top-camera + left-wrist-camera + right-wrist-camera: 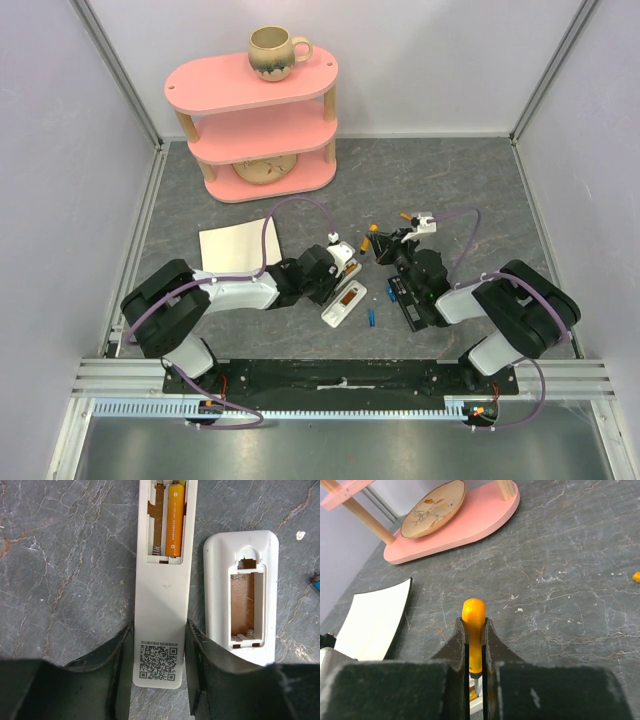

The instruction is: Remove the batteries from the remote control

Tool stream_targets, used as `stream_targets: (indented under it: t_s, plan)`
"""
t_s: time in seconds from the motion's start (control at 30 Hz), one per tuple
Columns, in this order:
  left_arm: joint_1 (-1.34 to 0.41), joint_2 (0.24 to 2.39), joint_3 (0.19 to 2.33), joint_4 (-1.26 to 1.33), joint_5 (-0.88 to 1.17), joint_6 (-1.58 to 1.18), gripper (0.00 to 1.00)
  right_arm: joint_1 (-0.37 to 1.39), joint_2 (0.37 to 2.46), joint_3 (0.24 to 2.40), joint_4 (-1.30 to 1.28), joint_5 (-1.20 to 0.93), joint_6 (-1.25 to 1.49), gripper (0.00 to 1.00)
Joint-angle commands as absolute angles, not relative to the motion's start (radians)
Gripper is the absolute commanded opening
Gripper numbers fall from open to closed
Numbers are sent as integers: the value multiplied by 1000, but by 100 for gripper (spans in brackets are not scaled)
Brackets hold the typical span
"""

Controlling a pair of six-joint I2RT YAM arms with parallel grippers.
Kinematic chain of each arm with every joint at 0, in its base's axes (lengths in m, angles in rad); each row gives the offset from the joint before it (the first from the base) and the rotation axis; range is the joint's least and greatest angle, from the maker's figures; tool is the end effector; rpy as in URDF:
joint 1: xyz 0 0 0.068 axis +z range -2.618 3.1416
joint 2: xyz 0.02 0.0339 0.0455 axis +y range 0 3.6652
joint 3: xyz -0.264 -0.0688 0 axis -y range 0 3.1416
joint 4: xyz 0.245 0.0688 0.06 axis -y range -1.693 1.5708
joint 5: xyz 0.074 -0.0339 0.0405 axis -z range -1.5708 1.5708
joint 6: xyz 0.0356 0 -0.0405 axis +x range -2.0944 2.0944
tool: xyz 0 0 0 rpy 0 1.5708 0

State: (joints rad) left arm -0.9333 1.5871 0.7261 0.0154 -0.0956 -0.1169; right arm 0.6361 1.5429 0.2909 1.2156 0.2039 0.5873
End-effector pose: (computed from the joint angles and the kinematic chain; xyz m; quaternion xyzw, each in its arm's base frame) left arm 0.1825 -0.2407 0.1488 0.3552 0.8639 -0.1390 0.3290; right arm 0.2096 0.1458 0.1596 0.0531 0.7176 0.3366 0.6074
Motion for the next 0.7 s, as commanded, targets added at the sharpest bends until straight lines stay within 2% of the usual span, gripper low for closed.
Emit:
stream_targets:
  t_s: [0.0,0.67]
  plan:
    - [-934,1586,710,66,-72,-167,2,620,1581,262,1331,2,767,0]
    - [-913,1609,713,66,-86,-181,2,588,1608,235,1615,-213,968,0]
